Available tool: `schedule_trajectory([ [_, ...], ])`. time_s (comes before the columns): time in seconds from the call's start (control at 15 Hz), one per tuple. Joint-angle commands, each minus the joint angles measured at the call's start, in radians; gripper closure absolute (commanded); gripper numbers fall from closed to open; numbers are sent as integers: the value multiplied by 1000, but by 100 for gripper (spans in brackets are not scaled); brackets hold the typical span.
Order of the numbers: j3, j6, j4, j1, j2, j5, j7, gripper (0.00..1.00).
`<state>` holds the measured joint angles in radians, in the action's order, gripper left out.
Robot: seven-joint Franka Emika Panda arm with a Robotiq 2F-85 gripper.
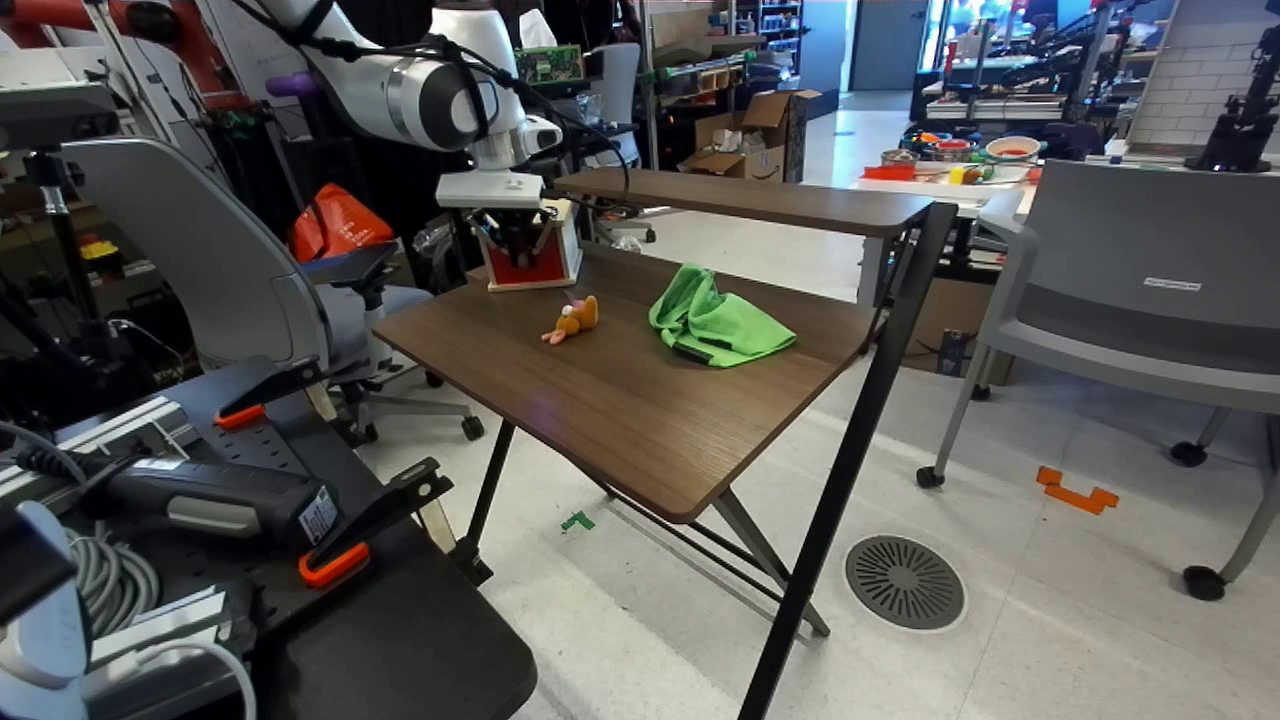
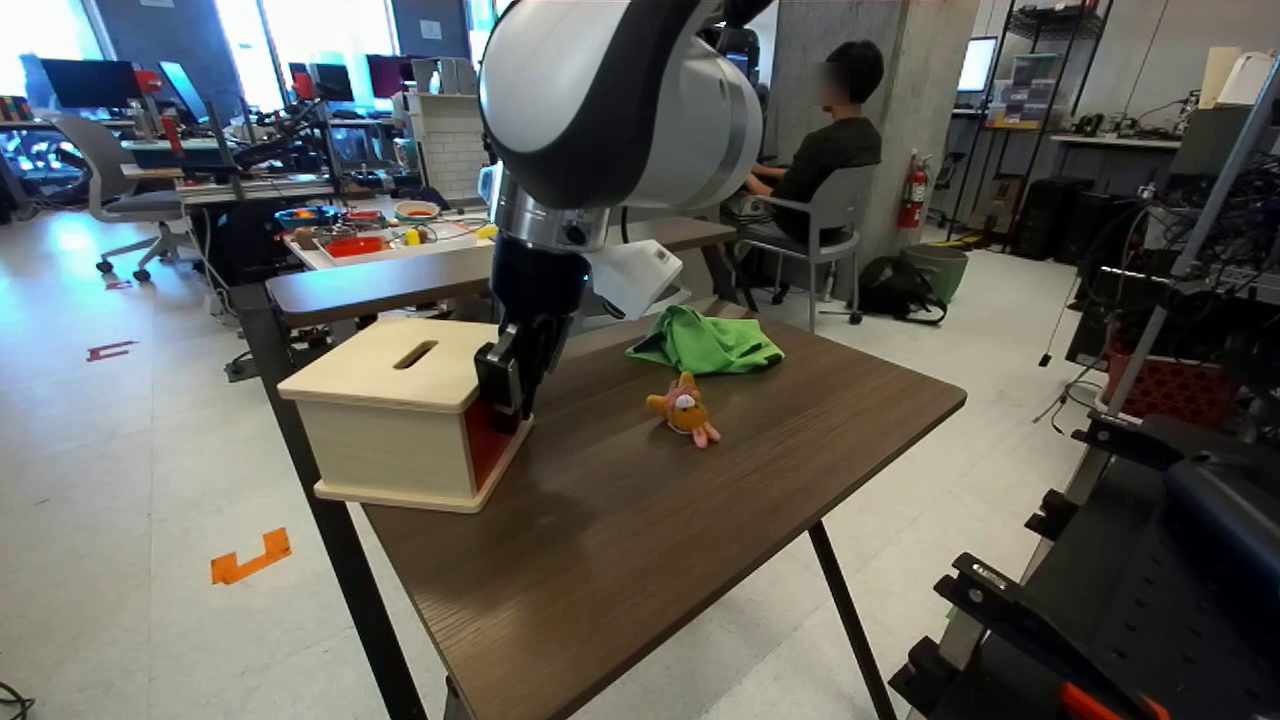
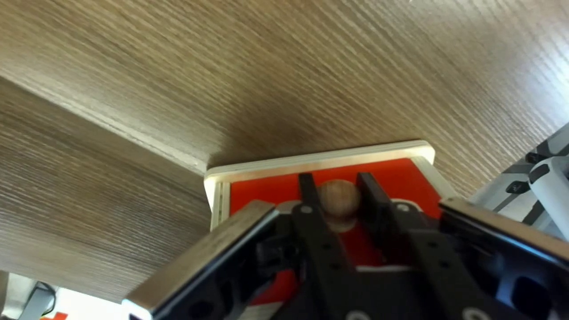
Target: Open the drawer
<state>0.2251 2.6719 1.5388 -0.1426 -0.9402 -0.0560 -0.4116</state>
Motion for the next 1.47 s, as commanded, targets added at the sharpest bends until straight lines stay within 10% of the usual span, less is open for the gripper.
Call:
schedule_trajectory([
  [0.0, -9, -41, -7, 11, 5, -25, 16, 93],
  [1.4, -58, -181, 126, 51, 108, -28, 5, 93],
])
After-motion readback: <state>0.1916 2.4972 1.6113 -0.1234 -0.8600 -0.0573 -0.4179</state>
